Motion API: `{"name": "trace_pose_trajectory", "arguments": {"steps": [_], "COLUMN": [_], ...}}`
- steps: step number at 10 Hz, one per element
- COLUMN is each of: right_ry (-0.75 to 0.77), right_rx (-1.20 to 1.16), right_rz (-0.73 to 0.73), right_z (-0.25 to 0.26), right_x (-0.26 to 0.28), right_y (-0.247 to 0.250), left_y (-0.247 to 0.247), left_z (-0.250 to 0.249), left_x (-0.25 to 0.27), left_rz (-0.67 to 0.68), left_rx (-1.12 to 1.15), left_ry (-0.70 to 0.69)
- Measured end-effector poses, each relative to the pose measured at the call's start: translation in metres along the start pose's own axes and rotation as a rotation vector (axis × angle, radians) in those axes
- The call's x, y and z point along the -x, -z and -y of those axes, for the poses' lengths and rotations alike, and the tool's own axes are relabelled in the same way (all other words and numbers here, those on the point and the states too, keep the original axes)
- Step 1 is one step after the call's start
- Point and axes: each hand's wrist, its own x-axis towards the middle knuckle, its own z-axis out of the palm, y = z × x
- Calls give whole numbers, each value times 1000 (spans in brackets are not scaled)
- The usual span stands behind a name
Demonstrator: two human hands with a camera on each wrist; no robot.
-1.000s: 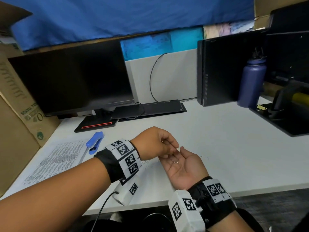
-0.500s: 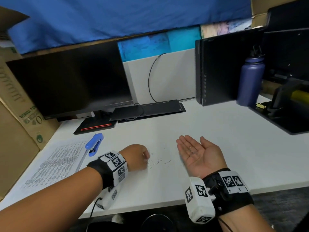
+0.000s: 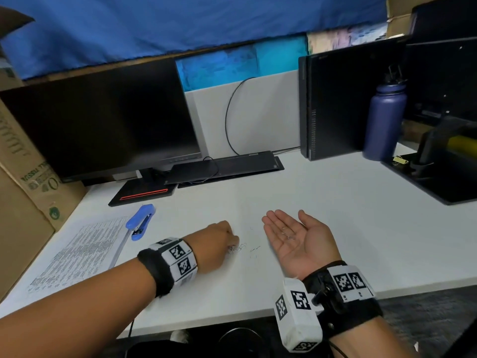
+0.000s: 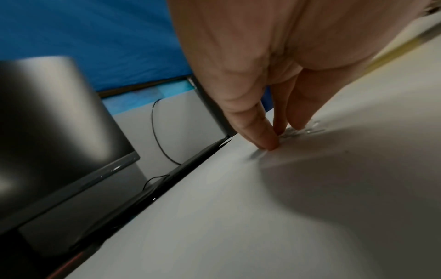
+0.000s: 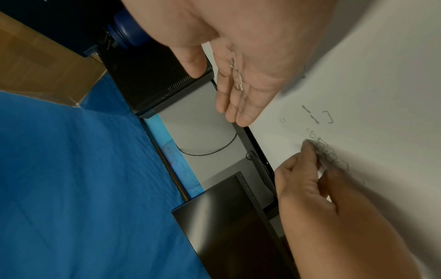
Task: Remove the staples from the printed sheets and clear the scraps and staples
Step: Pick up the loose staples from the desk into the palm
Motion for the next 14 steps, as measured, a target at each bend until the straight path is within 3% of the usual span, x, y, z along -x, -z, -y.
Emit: {"name": "trace_pose_trajectory", "arguments": {"steps": [2, 4, 8, 10, 11, 13, 14], "right_ry": [-8, -14, -17, -28, -41, -67, -70], "right_rx": [4, 9, 13, 31, 43, 22, -23], "right_rz": [2, 4, 1, -19, -22, 11, 28], "right_z": [-2, -3, -4, -9, -15, -31, -31], "right_x": [-3, -1, 1, -2, -3, 1, 1], "right_y": [2, 1, 1, 3, 3, -3, -3], "left_y": [0, 8, 21, 51, 68, 77, 75], "left_z": [-4, -17, -20, -18, -34, -76, -82], "left_x": [15, 13, 4, 6, 10, 10, 8], "left_rz": [-76, -70, -89, -158, -198, -112, -150], "left_rx": [132, 57, 78, 405, 669, 761, 719], "left_ry": [-69, -125, 17, 113, 57, -56, -56]}}
